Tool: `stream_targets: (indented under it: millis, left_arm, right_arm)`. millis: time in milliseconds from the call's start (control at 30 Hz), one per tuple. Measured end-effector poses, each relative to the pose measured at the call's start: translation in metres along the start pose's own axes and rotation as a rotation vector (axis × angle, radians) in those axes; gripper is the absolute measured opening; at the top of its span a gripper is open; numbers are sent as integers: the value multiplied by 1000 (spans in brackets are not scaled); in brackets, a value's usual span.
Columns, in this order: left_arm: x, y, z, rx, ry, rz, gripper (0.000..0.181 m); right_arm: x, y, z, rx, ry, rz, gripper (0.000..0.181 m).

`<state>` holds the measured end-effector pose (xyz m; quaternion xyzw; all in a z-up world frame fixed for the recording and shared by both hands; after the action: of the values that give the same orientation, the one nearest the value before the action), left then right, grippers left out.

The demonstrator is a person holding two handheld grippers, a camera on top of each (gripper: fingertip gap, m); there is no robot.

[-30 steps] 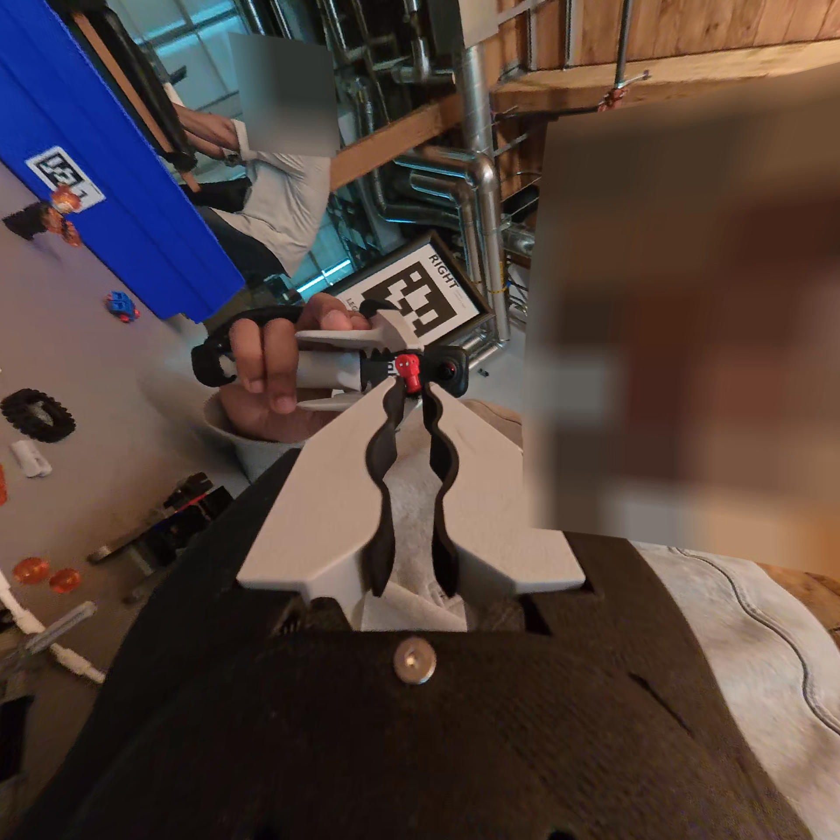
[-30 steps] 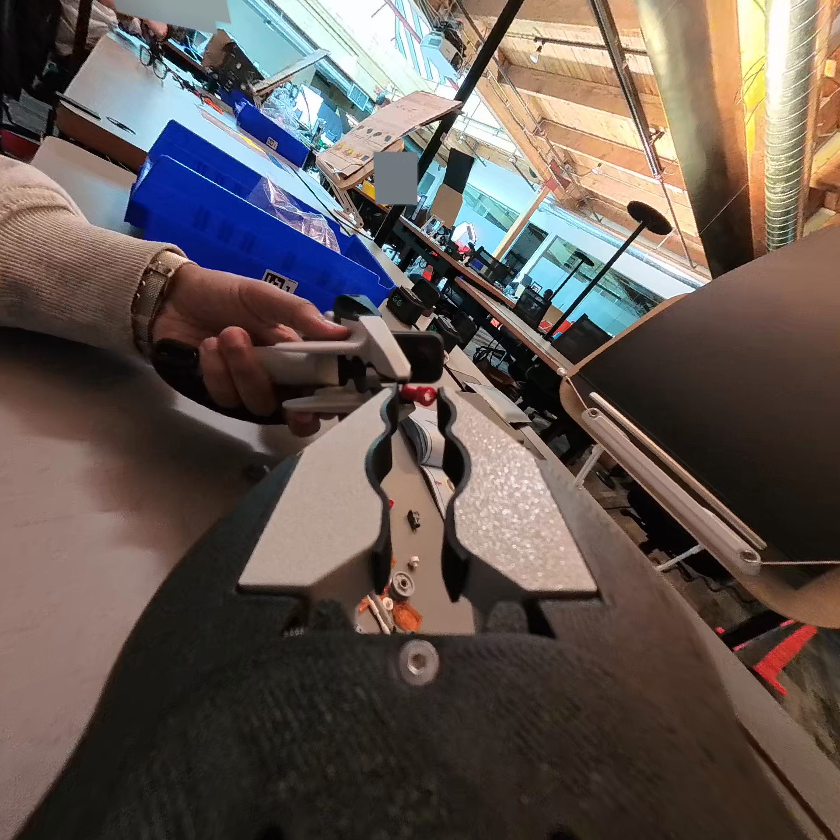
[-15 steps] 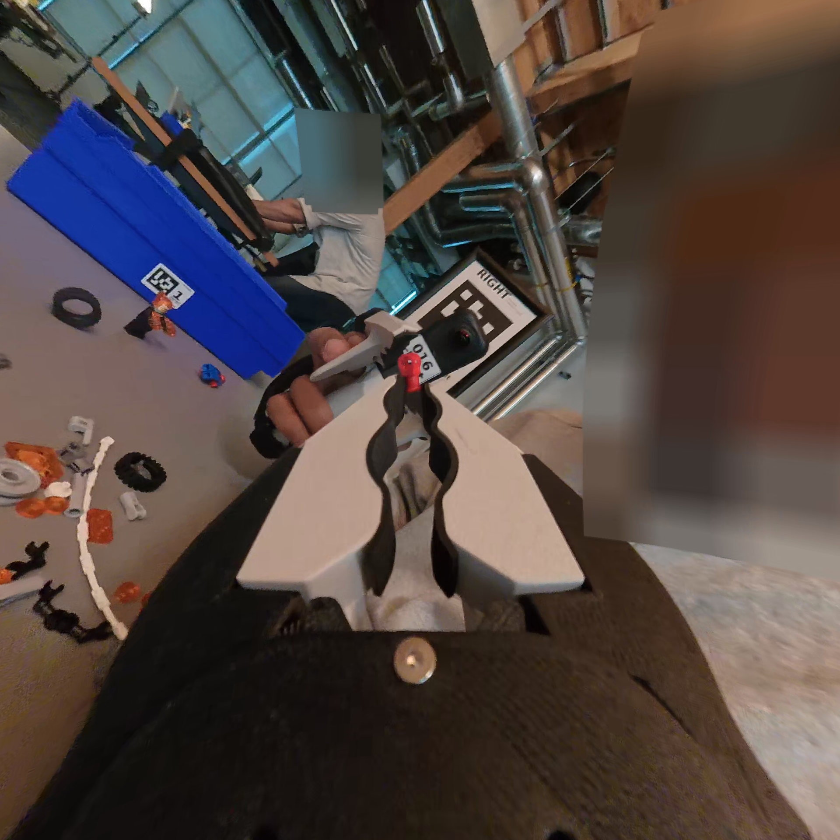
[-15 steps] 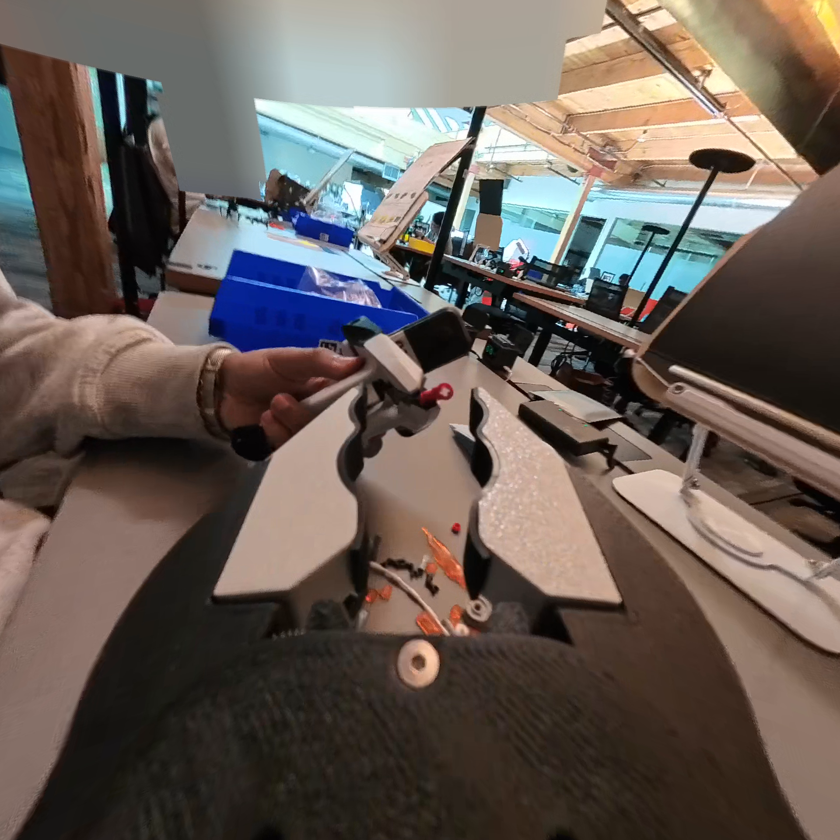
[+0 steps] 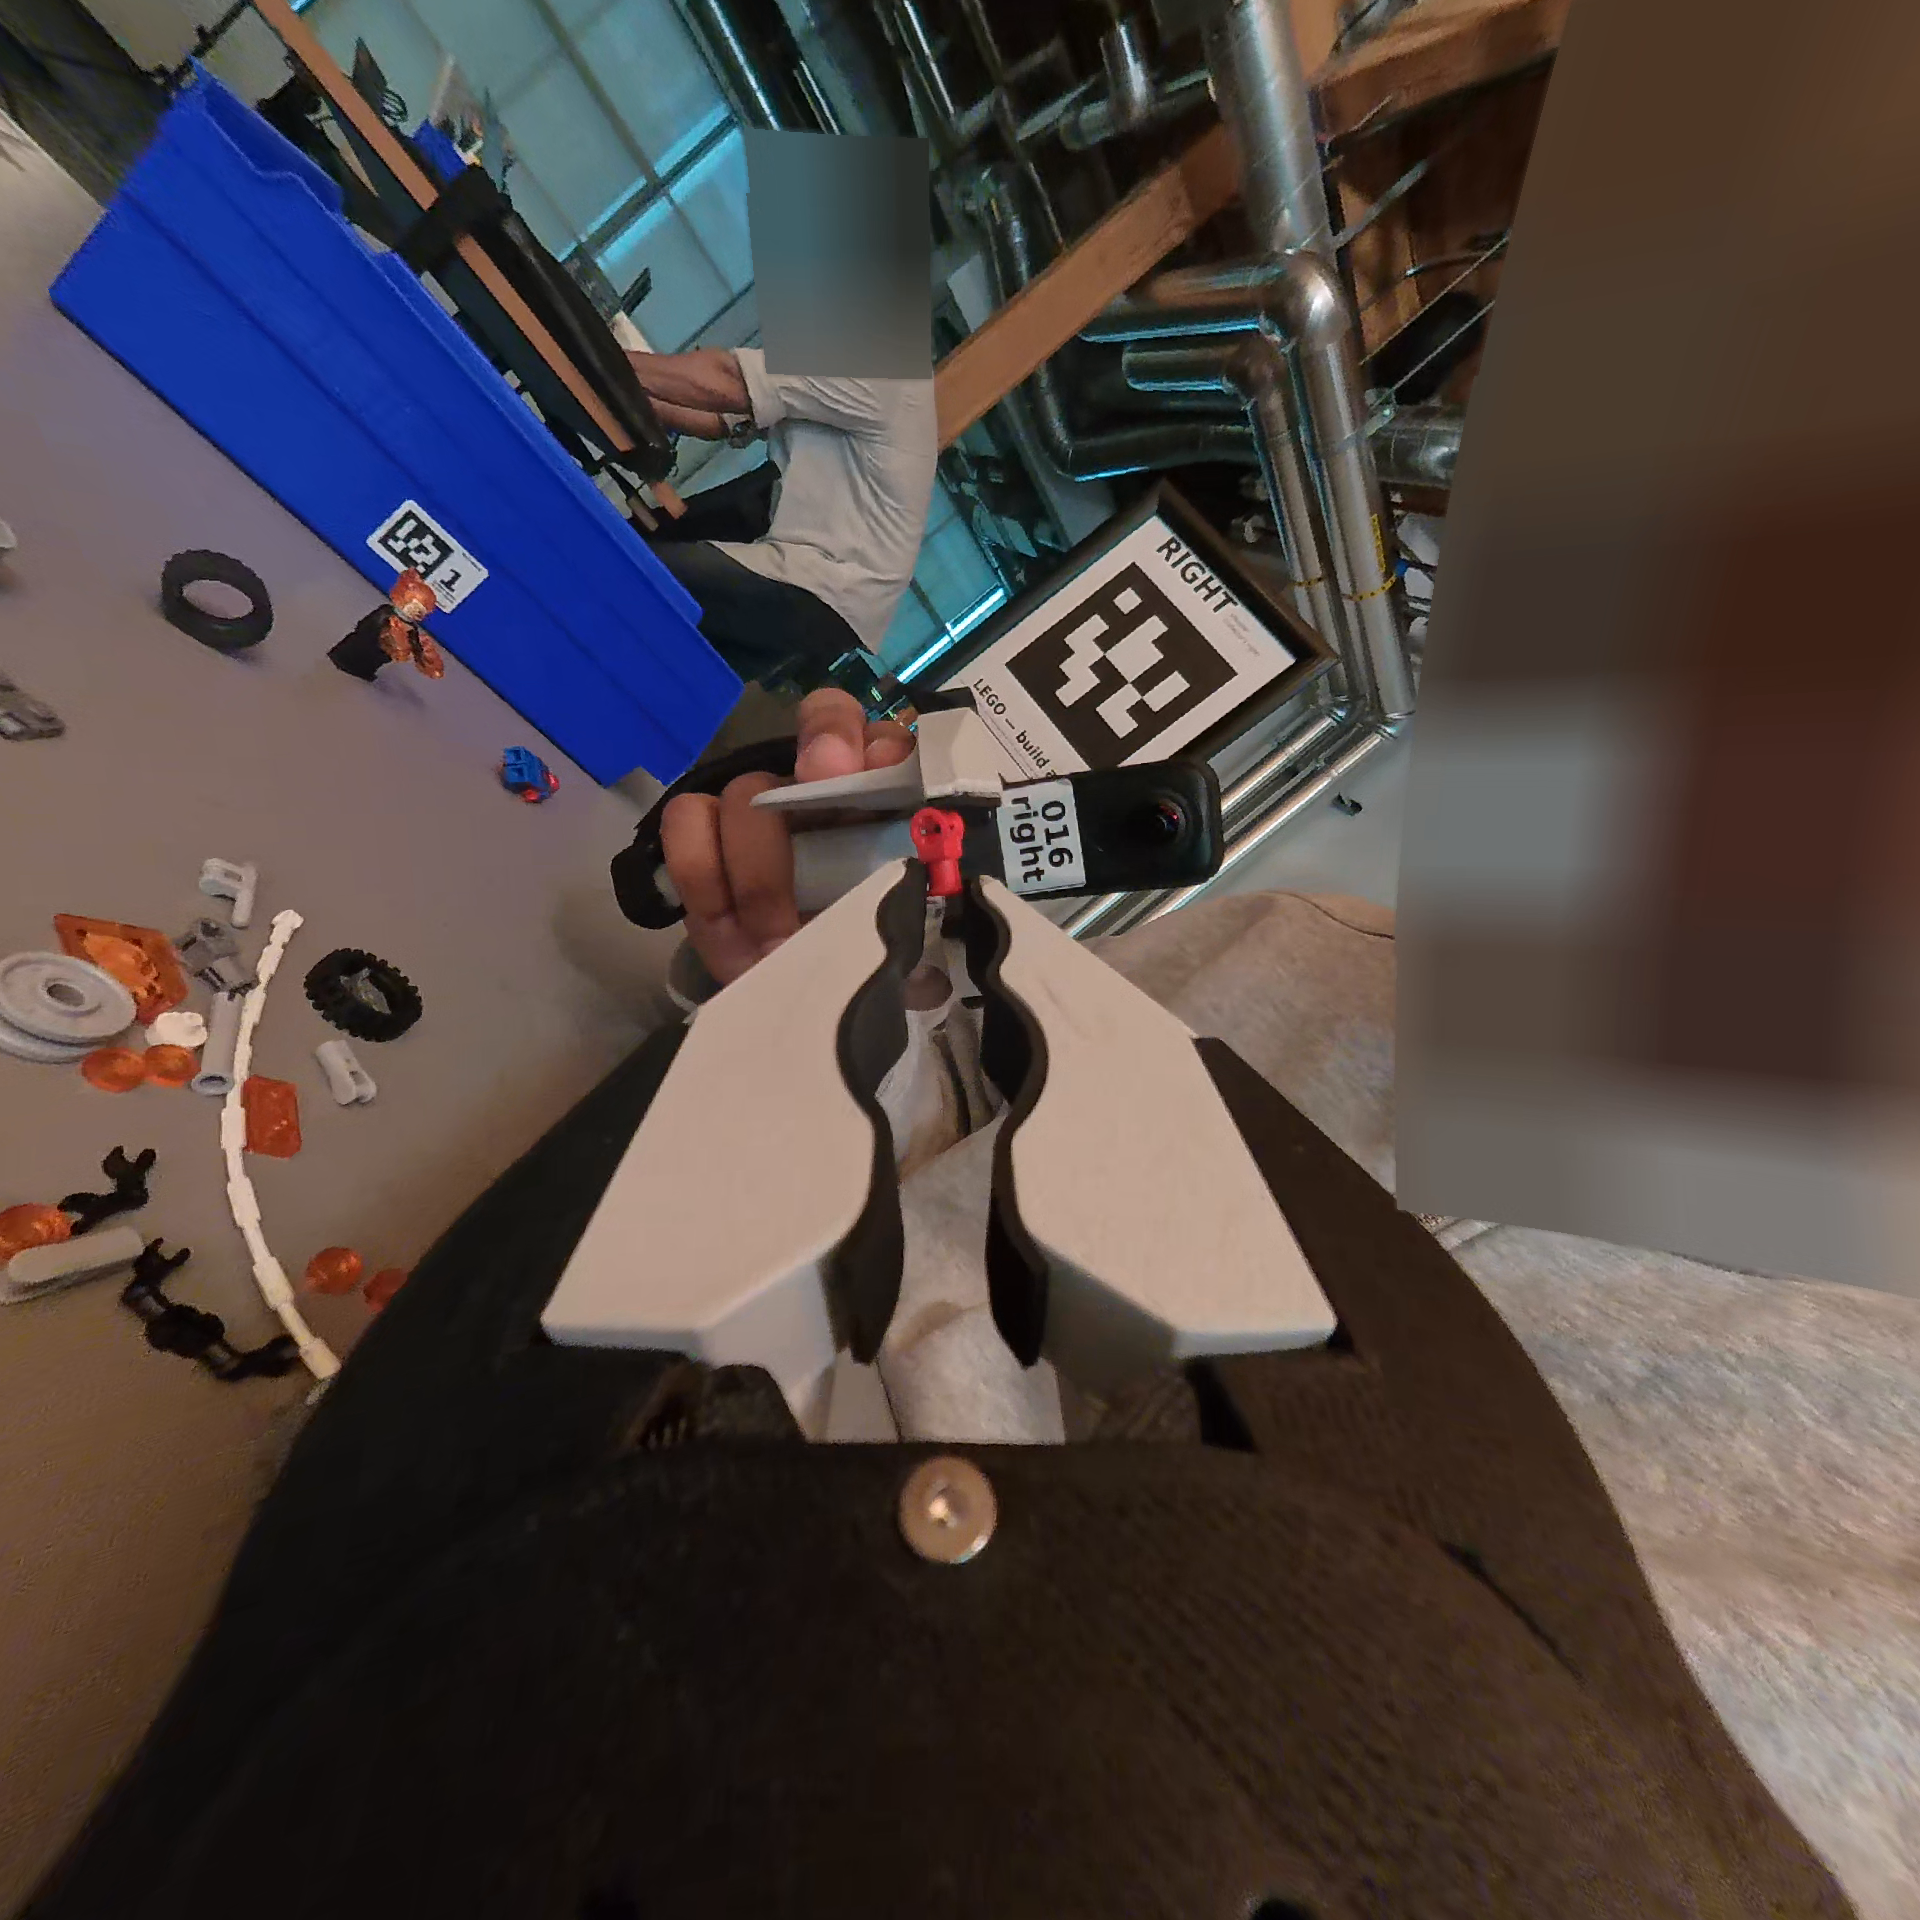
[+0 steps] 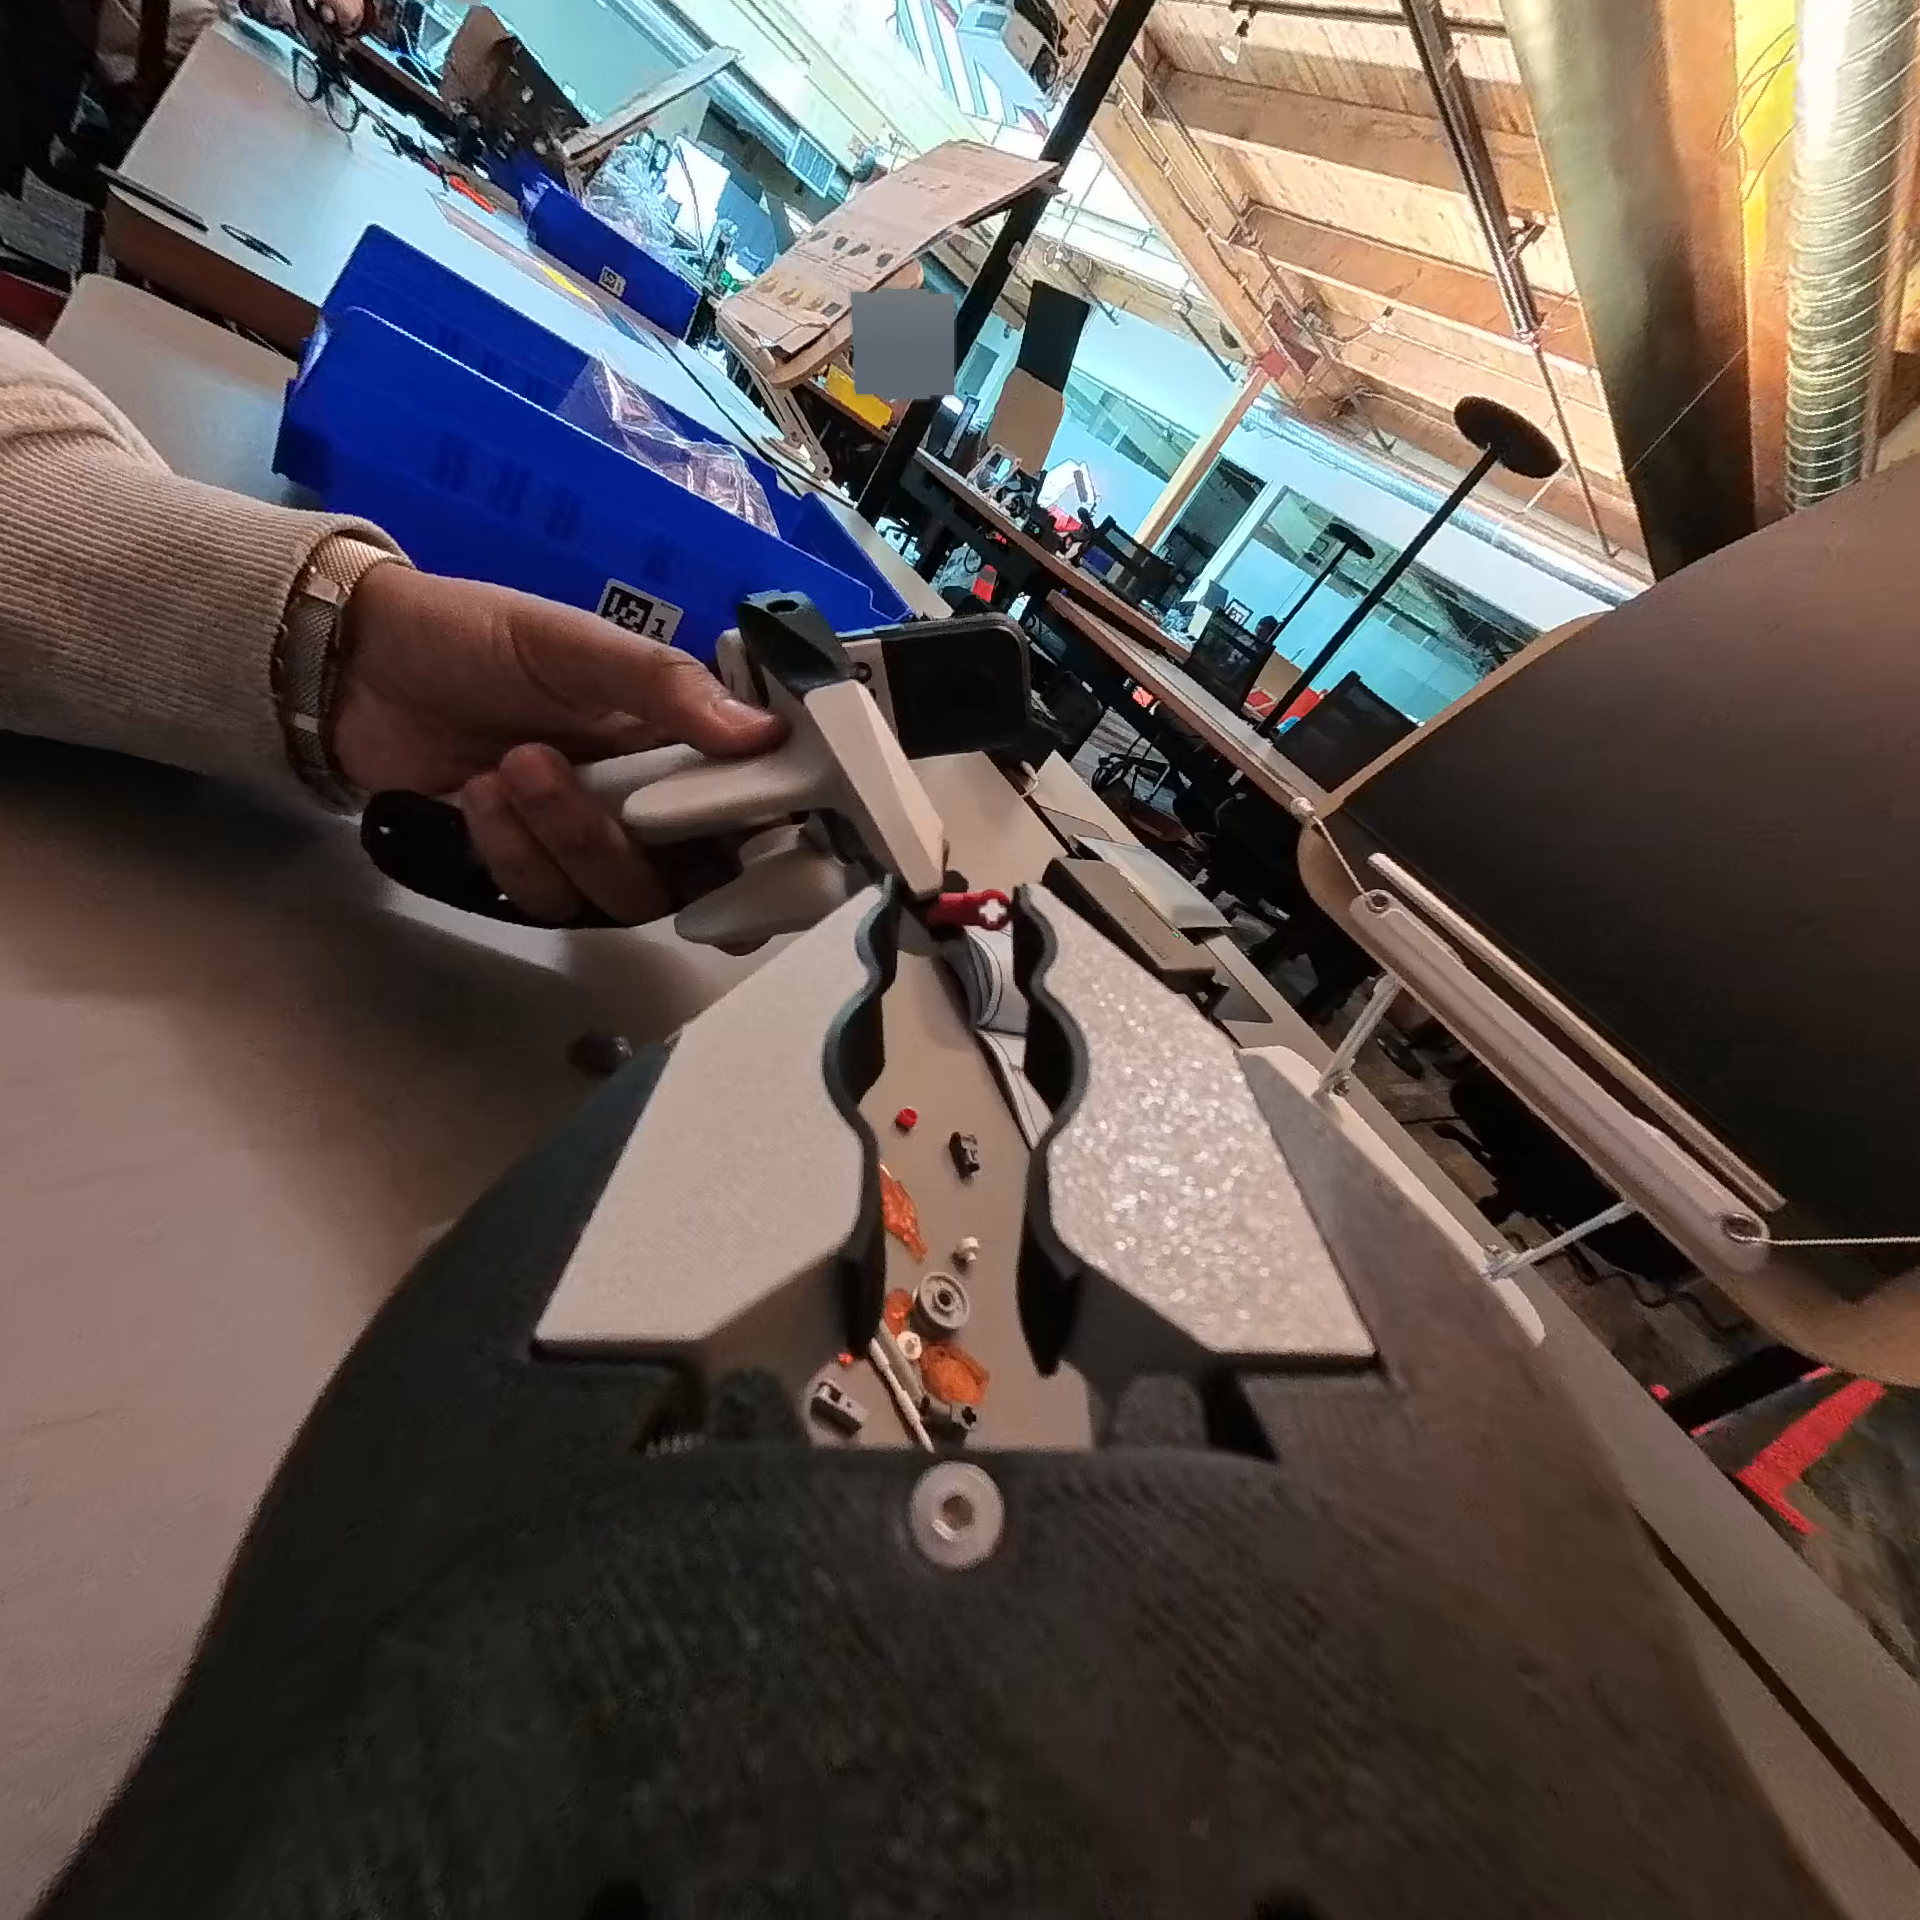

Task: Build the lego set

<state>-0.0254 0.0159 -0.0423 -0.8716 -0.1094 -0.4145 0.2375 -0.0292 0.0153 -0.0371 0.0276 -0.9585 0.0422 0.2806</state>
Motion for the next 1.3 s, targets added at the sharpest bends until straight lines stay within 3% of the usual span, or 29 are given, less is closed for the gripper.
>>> stream_targets:
  millis: [200,400,533,667,767,867,967,1167,1300]
  left_arm:
    - [-3,6,-2,-10,-27,-39,7]
    - [-13,35,-19,-5,-270,-283,6]
    - [-23,56,-23,-26,-338,-424,20]
    - [-38,72,-11,-139,-401,-571,39]
    - [-55,77,9,-300,-486,-684,46]
    - [-79,80,30,-495,-596,-817,43]
    - [-90,75,49,-653,-664,-861,41]
    - [-94,73,50,-674,-683,-888,24]
    - [-94,75,48,-654,-665,-892,23]
  right_arm:
    - [-1,-2,3,-26,-10,-9,13]
    - [4,-1,5,-23,-61,4,13]
    - [5,-3,13,-57,-109,-11,13]
    - [-7,-10,32,-177,-213,-133,13]
    - [-17,-13,46,-266,-260,-231,13]
    - [-27,-16,55,-355,-271,-347,13]
    - [-37,-18,57,-408,-254,-490,13]
    - [-48,-23,79,-530,-230,-699,13]
    - [-55,-29,82,-561,-228,-776,13]
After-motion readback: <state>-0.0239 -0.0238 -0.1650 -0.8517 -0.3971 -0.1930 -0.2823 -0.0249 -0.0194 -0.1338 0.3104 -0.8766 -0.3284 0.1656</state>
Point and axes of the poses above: each gripper's, where its closed fingertips meet, y back along the fingers, z out of its underside, x = y × z across the jaws, the point moved 1 cm from there along y, back along the fingers, and after that the axes turned 4 degrees about x, right-handed, at the moved point
